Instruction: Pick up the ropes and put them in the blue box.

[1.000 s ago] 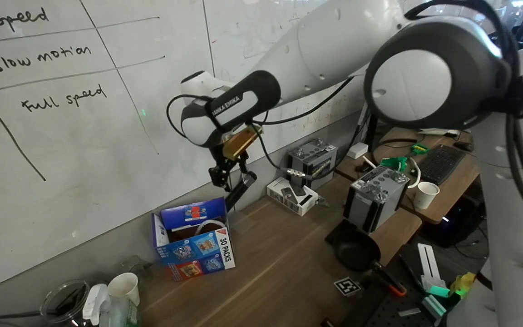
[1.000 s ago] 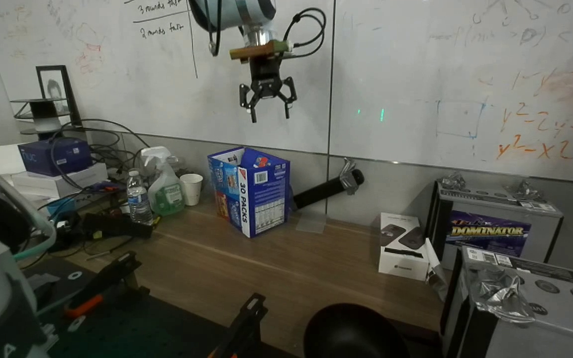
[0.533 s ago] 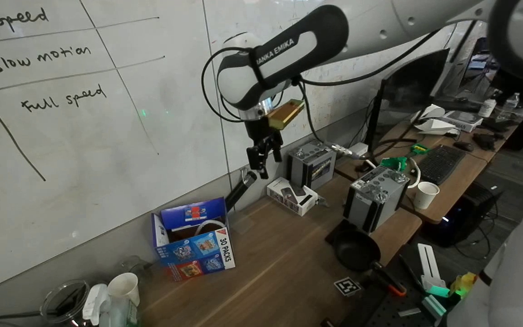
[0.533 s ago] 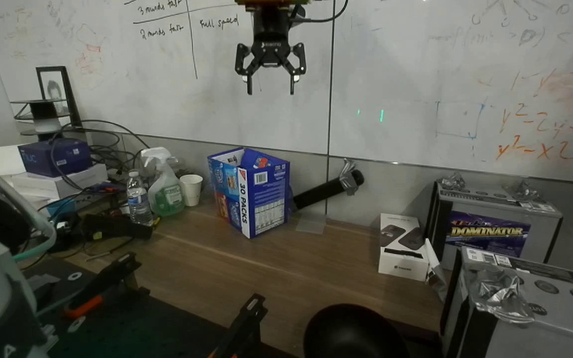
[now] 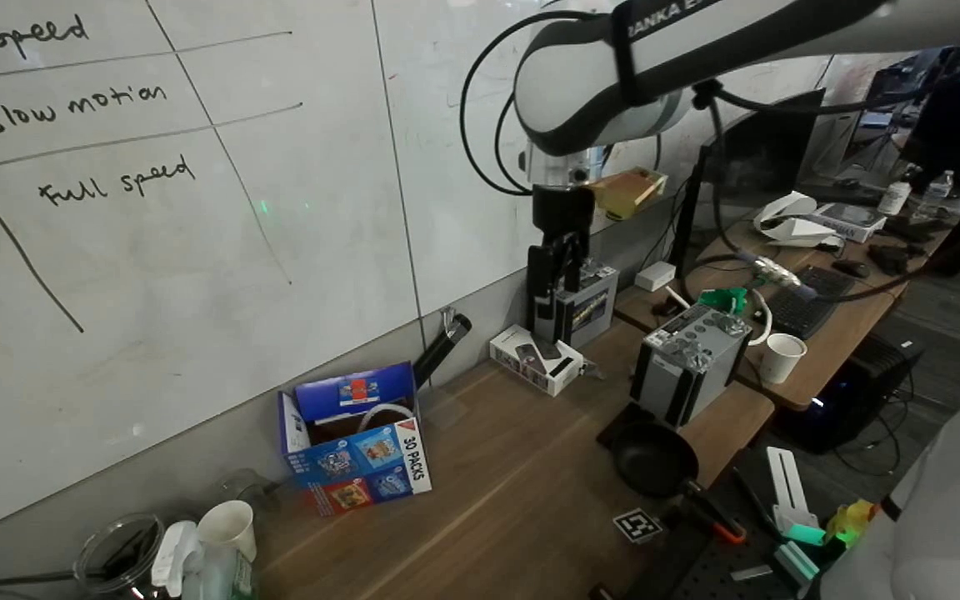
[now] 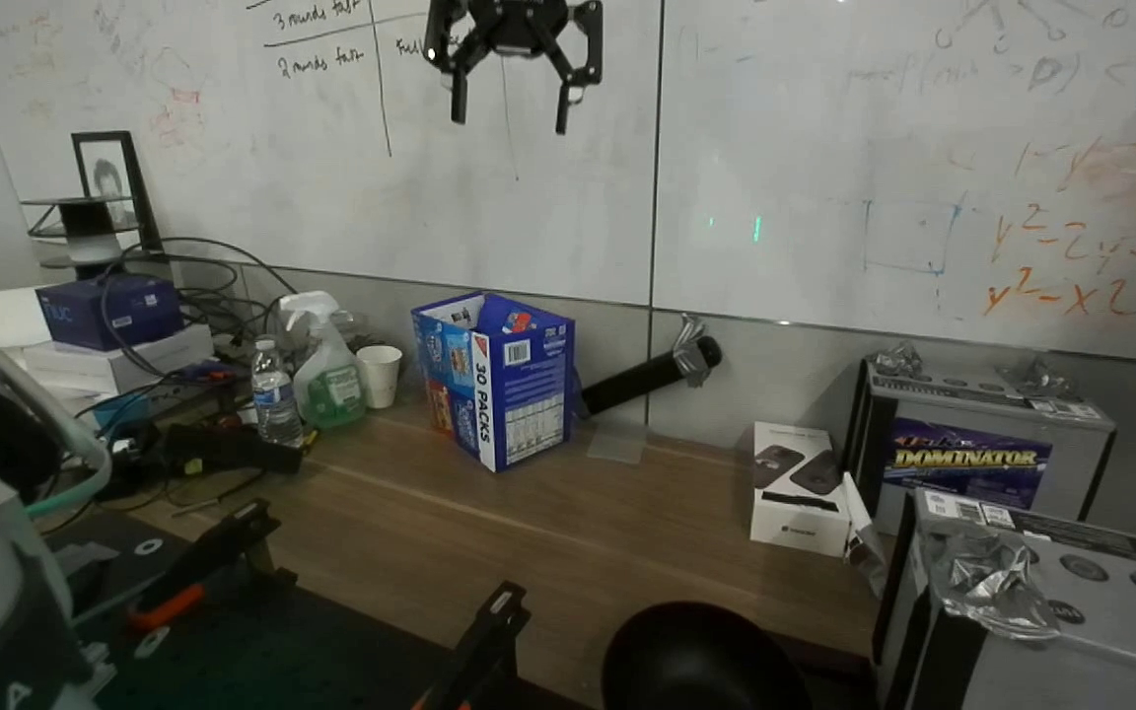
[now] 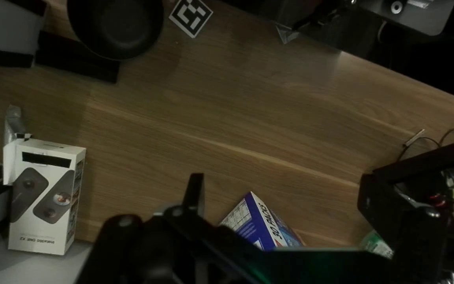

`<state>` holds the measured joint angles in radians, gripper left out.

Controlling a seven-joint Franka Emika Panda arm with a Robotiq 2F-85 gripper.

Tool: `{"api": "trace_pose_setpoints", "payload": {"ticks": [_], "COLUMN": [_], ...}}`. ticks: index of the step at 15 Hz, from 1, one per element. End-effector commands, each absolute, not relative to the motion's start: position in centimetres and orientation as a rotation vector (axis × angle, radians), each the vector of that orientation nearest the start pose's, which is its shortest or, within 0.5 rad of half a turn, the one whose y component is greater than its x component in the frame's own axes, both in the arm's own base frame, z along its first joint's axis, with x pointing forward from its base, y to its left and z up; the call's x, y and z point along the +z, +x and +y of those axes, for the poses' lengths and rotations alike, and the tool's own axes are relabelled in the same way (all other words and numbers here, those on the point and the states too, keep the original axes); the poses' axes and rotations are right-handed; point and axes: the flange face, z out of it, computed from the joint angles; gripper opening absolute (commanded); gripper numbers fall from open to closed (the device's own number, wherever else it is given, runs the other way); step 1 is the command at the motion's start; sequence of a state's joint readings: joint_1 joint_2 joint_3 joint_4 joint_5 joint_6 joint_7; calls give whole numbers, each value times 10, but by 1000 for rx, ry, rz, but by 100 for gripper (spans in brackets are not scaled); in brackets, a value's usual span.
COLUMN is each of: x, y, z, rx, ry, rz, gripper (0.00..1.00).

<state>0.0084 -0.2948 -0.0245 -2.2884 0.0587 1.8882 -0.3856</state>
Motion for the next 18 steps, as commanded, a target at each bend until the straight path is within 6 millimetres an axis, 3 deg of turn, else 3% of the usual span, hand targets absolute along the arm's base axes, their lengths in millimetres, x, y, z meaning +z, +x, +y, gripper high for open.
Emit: {"api": "trace_pose_setpoints", "payload": {"ticks": [1,4,8,16,18], "x": [483,492,490,477,473], "y": [381,356,340,333,340], "z": [-20,-28,-30,-31,-30], "rx": [-21,-65,15,69,91], "ry": [-2963,-2956,-2998,-3031,-3006], "rz": [-472,-430,-406,-334,-356], "gripper": [100,100,100,100,100]}}
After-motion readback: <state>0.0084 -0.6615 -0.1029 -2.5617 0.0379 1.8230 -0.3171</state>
